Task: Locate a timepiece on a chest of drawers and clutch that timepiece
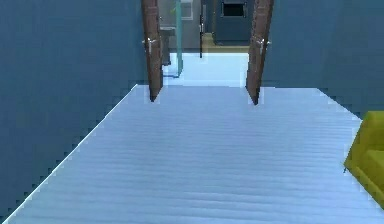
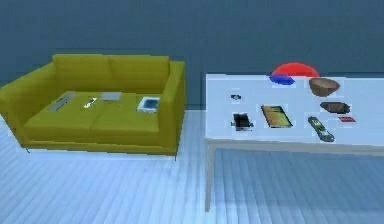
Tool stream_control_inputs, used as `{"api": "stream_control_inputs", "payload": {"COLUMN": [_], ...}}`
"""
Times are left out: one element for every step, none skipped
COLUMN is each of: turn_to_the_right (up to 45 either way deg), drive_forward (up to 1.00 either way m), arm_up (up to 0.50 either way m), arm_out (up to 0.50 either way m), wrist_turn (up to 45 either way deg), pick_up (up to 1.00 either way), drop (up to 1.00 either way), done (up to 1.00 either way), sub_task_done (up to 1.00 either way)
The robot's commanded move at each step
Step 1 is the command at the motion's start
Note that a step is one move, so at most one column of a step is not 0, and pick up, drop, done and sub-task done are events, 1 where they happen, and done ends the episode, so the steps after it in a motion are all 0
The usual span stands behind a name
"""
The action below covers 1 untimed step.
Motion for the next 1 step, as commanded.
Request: {"api": "stream_control_inputs", "payload": {"turn_to_the_right": [0.0], "drive_forward": [0.20], "arm_up": [0.00], "arm_out": [0.00], "wrist_turn": [0.0], "pick_up": [0.00], "drop": [0.00], "done": [0.00], "sub_task_done": [0.00]}}
